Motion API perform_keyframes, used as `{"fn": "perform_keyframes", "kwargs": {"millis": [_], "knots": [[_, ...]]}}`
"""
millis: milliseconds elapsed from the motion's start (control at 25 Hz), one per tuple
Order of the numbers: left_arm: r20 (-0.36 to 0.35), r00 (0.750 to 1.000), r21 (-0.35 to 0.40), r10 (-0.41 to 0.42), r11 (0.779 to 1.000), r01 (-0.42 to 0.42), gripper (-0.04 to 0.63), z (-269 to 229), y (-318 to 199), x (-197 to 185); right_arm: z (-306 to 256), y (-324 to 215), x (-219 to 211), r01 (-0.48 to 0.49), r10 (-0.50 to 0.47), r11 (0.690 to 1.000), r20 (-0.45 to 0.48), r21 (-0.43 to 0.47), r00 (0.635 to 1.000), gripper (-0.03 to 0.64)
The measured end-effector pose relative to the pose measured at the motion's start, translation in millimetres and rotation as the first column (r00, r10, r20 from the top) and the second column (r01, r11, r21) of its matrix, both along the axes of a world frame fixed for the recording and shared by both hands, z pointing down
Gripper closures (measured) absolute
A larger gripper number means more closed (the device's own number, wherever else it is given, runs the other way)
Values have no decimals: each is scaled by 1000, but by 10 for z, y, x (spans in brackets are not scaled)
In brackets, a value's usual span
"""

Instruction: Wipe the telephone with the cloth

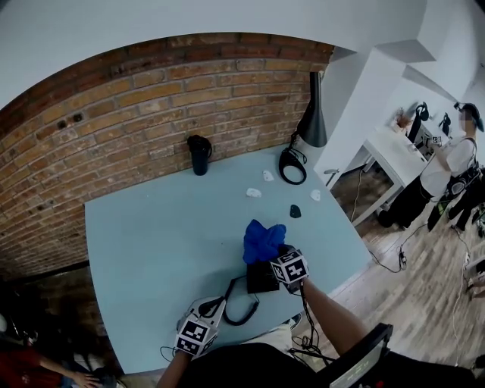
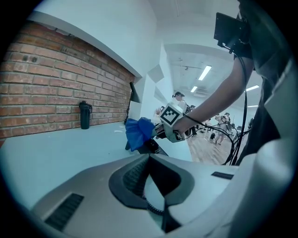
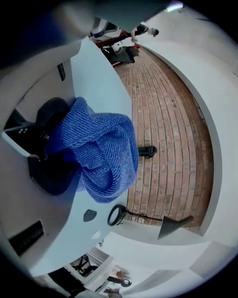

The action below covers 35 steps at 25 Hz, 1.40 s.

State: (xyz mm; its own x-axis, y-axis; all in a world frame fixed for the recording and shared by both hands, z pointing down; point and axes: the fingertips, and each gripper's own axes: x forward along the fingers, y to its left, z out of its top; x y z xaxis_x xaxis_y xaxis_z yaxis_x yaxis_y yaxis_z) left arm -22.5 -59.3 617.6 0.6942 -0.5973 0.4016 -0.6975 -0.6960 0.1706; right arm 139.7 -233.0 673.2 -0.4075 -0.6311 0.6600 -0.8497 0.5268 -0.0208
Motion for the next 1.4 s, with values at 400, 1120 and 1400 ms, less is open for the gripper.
{"fn": "perform_keyframes", "kwargs": {"millis": [400,1120,1400], "knots": [[-11,999,-20,35,999,-35,584,63,-2,95,41,94,-55,42,-39,998,-42,56,998,492],[-14,999,-27,30,999,-31,584,78,25,72,172,405,-66,27,-25,998,-21,62,999,492],[-15,999,-27,41,999,-41,584,87,40,103,235,508,-63,11,-10,999,-13,50,1000,493]]}}
